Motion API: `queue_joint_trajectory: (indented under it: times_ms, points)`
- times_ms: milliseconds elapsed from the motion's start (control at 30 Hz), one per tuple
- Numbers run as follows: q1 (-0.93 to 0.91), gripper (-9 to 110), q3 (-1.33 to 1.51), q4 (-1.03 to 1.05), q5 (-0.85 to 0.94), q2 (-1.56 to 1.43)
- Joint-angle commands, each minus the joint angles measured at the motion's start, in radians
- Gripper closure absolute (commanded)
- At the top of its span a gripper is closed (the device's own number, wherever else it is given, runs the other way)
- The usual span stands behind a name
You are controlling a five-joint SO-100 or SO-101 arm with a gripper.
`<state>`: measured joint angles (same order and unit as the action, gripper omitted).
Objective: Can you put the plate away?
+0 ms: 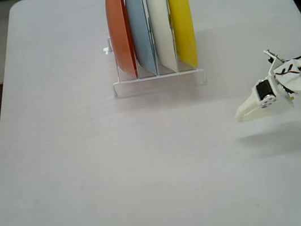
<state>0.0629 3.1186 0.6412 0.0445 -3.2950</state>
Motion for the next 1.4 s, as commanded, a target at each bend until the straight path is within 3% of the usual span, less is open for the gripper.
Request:
queue_joint_trajectory:
  times_ms: [0, 1367]
  points:
    - [-0.009, 102, -0.012, -0.008, 0.006, -0.014]
    - [0.005, 102, 0.018, 0.002, -0.003, -0.014]
